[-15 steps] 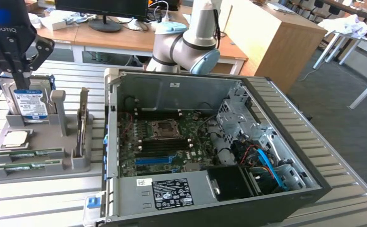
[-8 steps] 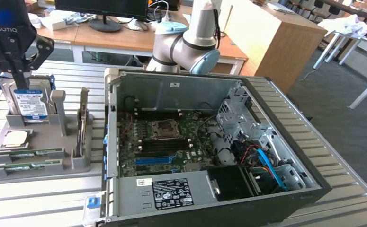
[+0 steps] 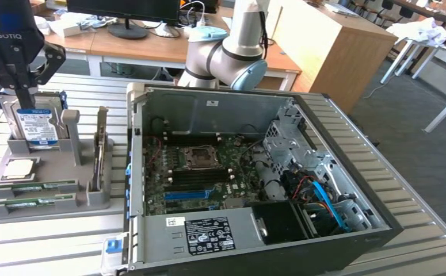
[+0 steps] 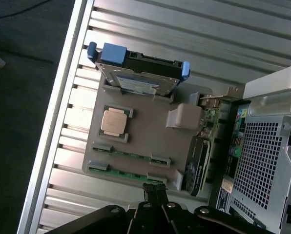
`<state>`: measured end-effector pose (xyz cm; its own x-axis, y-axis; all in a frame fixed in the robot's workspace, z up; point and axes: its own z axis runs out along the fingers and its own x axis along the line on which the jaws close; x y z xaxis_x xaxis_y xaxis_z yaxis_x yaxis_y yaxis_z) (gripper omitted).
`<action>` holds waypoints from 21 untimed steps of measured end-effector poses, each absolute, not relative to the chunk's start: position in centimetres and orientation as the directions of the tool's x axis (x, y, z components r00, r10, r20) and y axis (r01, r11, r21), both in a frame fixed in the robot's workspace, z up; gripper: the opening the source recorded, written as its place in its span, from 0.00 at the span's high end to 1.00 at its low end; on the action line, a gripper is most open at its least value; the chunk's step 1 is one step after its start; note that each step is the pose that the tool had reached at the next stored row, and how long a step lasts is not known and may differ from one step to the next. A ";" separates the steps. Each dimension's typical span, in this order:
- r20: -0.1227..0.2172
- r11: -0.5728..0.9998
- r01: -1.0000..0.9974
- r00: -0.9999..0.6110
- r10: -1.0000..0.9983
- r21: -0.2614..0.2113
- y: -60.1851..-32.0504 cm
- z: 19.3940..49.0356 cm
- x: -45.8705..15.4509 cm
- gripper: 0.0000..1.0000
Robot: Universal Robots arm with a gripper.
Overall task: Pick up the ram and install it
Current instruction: 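Pick up the ram and move it above insertion slot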
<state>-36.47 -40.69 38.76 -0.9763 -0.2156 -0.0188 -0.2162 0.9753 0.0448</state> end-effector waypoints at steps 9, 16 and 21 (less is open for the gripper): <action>-0.019 0.955 -0.294 -0.956 -0.294 0.045 -40.7 38.7 -36.5 0.90; -0.019 0.953 -0.299 -0.954 -0.299 0.045 -40.7 38.7 -36.5 0.90; -0.019 0.937 -0.347 -0.938 -0.347 0.045 -40.7 38.7 -36.5 0.90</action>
<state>-36.47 -40.70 38.71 -0.9378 -0.3468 -0.0188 -0.3473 0.9367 0.0448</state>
